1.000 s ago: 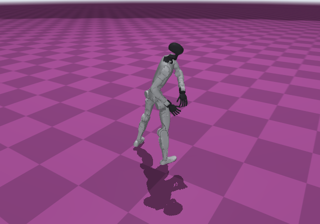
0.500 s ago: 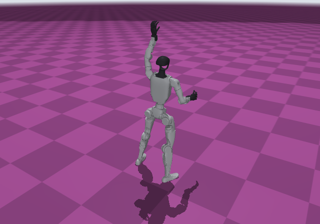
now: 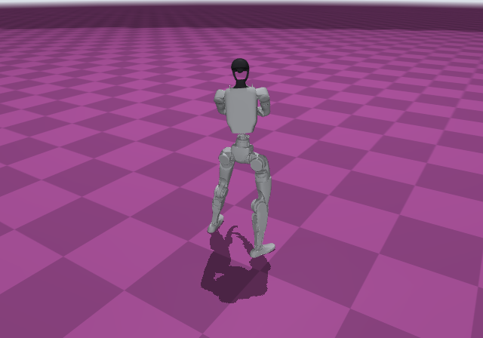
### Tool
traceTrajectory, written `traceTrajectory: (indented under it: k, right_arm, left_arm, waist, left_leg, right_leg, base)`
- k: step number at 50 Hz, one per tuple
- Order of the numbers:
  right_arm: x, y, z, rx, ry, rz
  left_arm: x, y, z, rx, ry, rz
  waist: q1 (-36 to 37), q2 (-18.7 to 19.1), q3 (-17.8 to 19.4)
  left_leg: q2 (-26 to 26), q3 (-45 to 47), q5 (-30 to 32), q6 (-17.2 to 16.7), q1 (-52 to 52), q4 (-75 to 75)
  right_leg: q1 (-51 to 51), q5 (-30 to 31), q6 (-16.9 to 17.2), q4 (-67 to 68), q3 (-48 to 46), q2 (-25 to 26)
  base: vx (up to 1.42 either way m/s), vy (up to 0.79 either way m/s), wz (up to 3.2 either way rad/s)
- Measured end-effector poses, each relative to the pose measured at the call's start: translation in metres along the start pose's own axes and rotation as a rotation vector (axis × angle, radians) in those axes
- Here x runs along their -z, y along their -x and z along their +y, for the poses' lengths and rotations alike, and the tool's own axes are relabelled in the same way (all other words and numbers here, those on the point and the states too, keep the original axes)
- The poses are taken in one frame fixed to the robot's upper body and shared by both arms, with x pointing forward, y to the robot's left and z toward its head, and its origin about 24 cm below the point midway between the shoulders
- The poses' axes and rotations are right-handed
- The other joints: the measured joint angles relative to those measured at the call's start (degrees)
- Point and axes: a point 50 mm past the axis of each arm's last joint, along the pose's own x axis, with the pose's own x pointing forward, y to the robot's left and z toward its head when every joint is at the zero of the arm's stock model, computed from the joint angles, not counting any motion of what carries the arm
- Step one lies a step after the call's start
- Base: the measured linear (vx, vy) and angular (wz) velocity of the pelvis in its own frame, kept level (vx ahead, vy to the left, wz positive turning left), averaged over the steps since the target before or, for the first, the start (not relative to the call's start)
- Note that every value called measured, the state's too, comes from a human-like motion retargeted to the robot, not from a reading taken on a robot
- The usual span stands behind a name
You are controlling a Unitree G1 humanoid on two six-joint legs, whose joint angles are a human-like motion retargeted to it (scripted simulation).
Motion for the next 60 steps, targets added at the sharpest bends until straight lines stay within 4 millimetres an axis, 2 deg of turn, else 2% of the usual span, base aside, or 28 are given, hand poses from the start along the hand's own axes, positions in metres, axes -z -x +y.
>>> traceTrajectory:
  k: [5, 8, 11, 17, 23, 25, 28, 30, 32, 35, 37, 38, 40, 43, 45, 47, 50, 53, 55, 57, 58, 60]
  right_arm:
    - [0.034, -0.001, 0.008, 0.095, -0.2, 0.112]
    - [0.054, 0.004, 0.01, 0.132, -0.307, 0.159]
    - [0.066, 0.009, 0.011, 0.194, -0.366, 0.172]
    - [0.082, 0.017, 0.009, 0.327, -0.329, 0.193]
    - [0.086, 0.024, 0.0, 0.381, -0.327, 0.173]
    - [0.084, 0.024, 0.001, 0.368, -0.305, 0.162]
    - [0.063, 0.018, 0.003, 0.318, -0.511, 0.051]
    - [0.046, 0.017, -0.001, 0.316, -0.656, -0.055]
    - [0.024, 0.014, 0.004, 0.28, -0.711, -0.151]
    - [-0.031, 0.007, 0.014, 0.208, -0.743, -0.32]
    - [-0.093, 0.007, 0.019, 0.149, -0.748, -0.485]
    - [-0.127, 0.01, 0.024, 0.1, -0.745, -0.581]
    - [-0.197, 0.028, 0.039, -0.018, -0.702, -0.799]
    - [-0.286, 0.076, 0.073, -0.165, -0.529, -1.123]
    - [-0.326, 0.113, 0.105, -0.244, -0.342, -1.308]
    - [-0.352, 0.145, 0.141, -0.275, -0.072, -1.471]
    - [-0.372, 0.187, 0.204, -0.281, 0.347, -1.686]
    - [-0.375, 0.225, 0.274, -0.317, 0.753, -1.846]
    - [-0.371, 0.253, 0.316, -0.252, 1.066, -1.972]
    - [-0.35, 0.272, 0.354, -0.192, 1.34, -2.089]
    - [-0.335, 0.276, 0.369, -0.216, 1.437, -2.115]
    - [-0.31, 0.273, 0.385, -0.362, 1.547, -2.077]
  left_arm:
    - [0.037, 0.007, 0.002, -0.046, -0.137, 0.098]
    - [0.058, 0.011, 0.002, -0.04, -0.2, 0.173]
    - [0.077, 0.017, -0.002, -0.044, -0.186, 0.233]
    - [0.098, 0.025, -0.011, -0.06, -0.114, 0.319]
    - [0.105, 0.031, -0.018, -0.07, -0.051, 0.31]
    - [0.102, 0.03, -0.017, -0.049, -0.11, 0.282]
    - [0.074, 0.022, -0.014, -0.011, -0.179, 0.136]
    - [0.051, 0.017, -0.013, 0.051, -0.338, 0.031]
    - [0.017, 0.011, -0.017, 0.116, -0.524, -0.094]
    - [-0.053, 0.007, -0.029, 0.163, -0.776, -0.308]
    - [-0.119, 0.015, -0.047, 0.165, -0.892, -0.494]
    - [-0.154, 0.024, -0.059, 0.165, -0.935, -0.599]
    - [-0.221, 0.056, -0.086, 0.168, -0.989, -0.83]
    - [-0.303, 0.125, -0.118, 0.157, -0.981, -1.193]
    - [-0.34, 0.174, -0.126, 0.133, -0.935, -1.421]
    - [-0.365, 0.219, -0.122, 0.097, -0.852, -1.633]
    - [-0.389, 0.28, -0.102, 0.001, -0.681, -1.937]
    - [-0.404, 0.335, -0.067, -0.129, -0.407, -2.19]
    - [-0.402, 0.366, -0.044, -0.119, -0.141, -2.316]
    - [-0.392, 0.384, -0.022, -0.069, 0.14, -2.395]
    - [-0.386, 0.388, -0.012, -0.069, 0.249, -2.425]
    - [-0.378, 0.387, 0.005, -0.125, 0.389, -2.451]
  waist:
    - [-1.5, 1.6, 9.2]
    - [-1.6, 2.2, 12.2]
    - [-1.7, 2.8, 13.5]
    - [-2.8, 5.8, 12.4]
    - [-3.9, 9.8, 6.2]
    - [-4.0, 10.5, 4.1]
    - [-3.7, 11.1, 1.7]
    - [-1.9, 11.4, -0.8]
    - [0.9, 11.6, -3.6]
    - [6.4, 11.8, -7.8]
    - [11.0, 10.9, -9.4]
    - [13.5, 10.3, -10.0]
    - [18.8, 8.6, -10.7]
    - [27.4, 4.7, -11.4]
    - [33.1, 1.2, -11.9]
    - [38.4, -3.2, -11.9]
    - [44.4, -10.7, -10.6]
    - [46.1, -17.6, -8.5]
    - [45.3, -21.4, -7.2]
    - [43.0, -22.6, -5.7]
    - [41.4, -22.7, -5.0]
    - [37.2, -22.6, -4.3]
  left_leg:
    - [1.1, 0.7, 1.0, -0.9, -1.3, -0.8]
    - [1.4, 1.9, 1.4, -1.1, -1.8, -2.5]
    - [1.2, 2.8, 1.9, -1.8, -2.0, -4.0]
    - [0.9, 3.3, 1.6, -3.2, -2.2, -4.9]
    - [-0.3, 2.0, 1.5, -3.3, -2.3, -4.5]
    - [-0.5, 1.0, 1.4, -3.4, -2.4, -3.9]
    - [-1.4, -1.3, 1.9, -3.1, -3.3, -3.0]
    - [-1.8, -3.4, 2.1, -3.5, -3.6, -2.6]
    - [-2.4, -6.0, 2.5, -3.4, -3.8, -2.8]
    - [-3.6, -10.9, 3.4, -2.7, -4.0, -3.4]
    - [-4.8, -14.6, 3.9, -2.4, -4.3, -3.8]
    - [-5.5, -16.4, 4.2, -2.4, -4.5, -3.9]
    - [-7.1, -19.0, 4.5, -2.7, -5.0, -4.3]
    - [-9.2, -20.2, 4.5, -2.7, -6.0, -5.1]
    - [-10.4, -20.3, 4.1, -2.3, -6.7, -5.8]
    - [-11.5, -19.6, 3.5, -1.9, -7.6, -6.4]
    - [-12.7, -17.1, 2.9, -1.7, -9.4, -6.9]
    - [-13.4, -13.5, 2.9, -1.9, -11.5, -7.1]
    - [-13.5, -11.5, 2.8, -2.2, -12.5, -7.3]
    - [-13.3, -9.8, 2.3, -2.5, -12.1, -7.5]
    - [-13.1, -9.1, 1.9, -2.7, -11.7, -7.6]
    - [-12.3, -7.8, 0.9, -3.2, -10.7, -7.4]
  right_leg:
    - [-3.5, 0.0, -0.7, 3.1, 1.1, 0.1]
    - [-5.6, 0.0, 0.5, 3.7, 1.9, -0.1]
    - [-6.7, 0.2, 1.4, 3.2, 2.4, -0.3]
    - [-7.6, -0.4, 0.6, 3.8, 2.5, -1.0]
    - [-7.3, -1.9, -0.4, 5.6, 1.7, -2.2]
    - [-6.4, -2.5, -0.8, 5.6, 0.9, -2.2]
    - [-5.1, -3.0, -0.1, 5.4, -1.3, -2.6]
    - [-3.8, -3.6, -0.4, 5.4, -3.1, -2.4]
    - [-2.2, -4.4, -0.9, 5.6, -5.5, -2.2]
    - [0.7, -6.1, -1.9, 5.9, -9.5, -1.6]
    - [2.9, -7.8, -2.1, 5.8, -12.2, -0.9]
    - [4.0, -8.6, -2.0, 5.5, -13.5, -0.5]
    - [6.1, -9.9, -1.5, 4.7, -16.2, 0.4]
    - [8.5, -10.1, -0.2, 2.5, -20.7, 1.5]
    - [9.4, -9.1, 0.8, 0.6, -23.5, 1.9]
    - [9.5, -7.7, 2.2, -1.5, -25.4, 1.9]
    - [8.4, -5.8, 4.7, -4.5, -26.5, 1.4]
    - [6.6, -4.6, 6.5, -6.5, -26.7, 0.6]
    - [5.4, -4.3, 7.1, -7.1, -26.6, 0.0]
    - [5.1, -4.6, 7.1, -7.0, -24.9, -0.7]
    - [5.0, -4.9, 7.0, -6.6, -23.1, -1.1]
    - [4.1, -6.0, 5.7, -4.4, -16.4, -2.2]
  base:
    - [-0.18, 0.05, -0.13]
    - [-0.15, 0.07, -0.19]
    - [-0.12, 0.08, -0.12]
    - [-0.05, 0.05, -0.01]
    - [0.03, -0.01, 0.13]
    - [0.08, -0.07, 0.34]
    - [0.09, -0.1, 0.54]
    - [0.11, -0.12, 0.82]
    - [0.13, -0.13, 1.07]
    - [0.15, -0.14, 1.41]
    - [0.17, -0.13, 1.76]
    - [0.18, -0.13, 1.88]
    - [0.19, -0.11, 1.9]
    - [0.24, -0.08, 1.67]
    - [0.29, -0.06, 1.2]
    - [0.33, -0.05, 0.75]
    - [0.35, -0.05, 0.33]
    - [0.35, -0.05, 0.02]
    - [0.32, -0.07, -0.16]
    - [0.26, -0.09, -0.31]
    - [0.22, -0.12, -0.37]
    - [0.19, -0.13, -0.41]
